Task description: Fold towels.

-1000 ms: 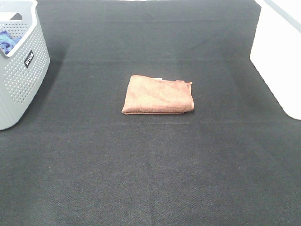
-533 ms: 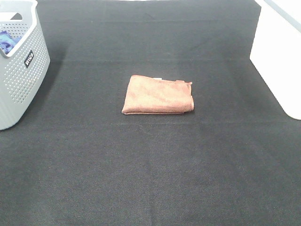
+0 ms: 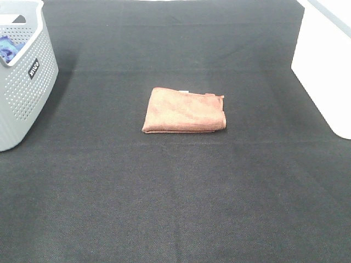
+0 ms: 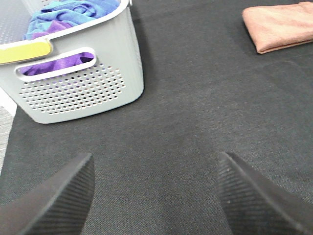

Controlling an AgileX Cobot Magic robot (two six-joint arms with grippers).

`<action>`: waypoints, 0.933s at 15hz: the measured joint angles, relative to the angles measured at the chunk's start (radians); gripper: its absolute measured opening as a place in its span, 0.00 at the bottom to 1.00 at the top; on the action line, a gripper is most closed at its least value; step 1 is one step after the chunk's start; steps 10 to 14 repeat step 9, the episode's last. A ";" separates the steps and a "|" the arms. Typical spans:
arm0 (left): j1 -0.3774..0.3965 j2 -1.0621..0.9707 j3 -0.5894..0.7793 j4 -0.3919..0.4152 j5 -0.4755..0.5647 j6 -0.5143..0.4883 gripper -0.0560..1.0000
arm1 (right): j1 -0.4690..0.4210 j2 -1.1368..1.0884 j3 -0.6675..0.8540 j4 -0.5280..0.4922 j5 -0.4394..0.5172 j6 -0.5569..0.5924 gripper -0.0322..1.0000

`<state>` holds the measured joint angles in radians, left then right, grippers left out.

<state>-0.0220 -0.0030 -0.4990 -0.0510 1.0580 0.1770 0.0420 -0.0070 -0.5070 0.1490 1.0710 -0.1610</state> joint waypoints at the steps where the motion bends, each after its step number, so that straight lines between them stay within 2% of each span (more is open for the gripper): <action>1: 0.000 0.000 0.000 0.000 0.000 0.000 0.70 | 0.000 0.000 0.000 0.006 0.000 0.000 0.89; 14: 0.000 0.000 0.000 0.000 0.000 0.000 0.70 | 0.000 0.000 0.000 0.007 0.000 0.000 0.89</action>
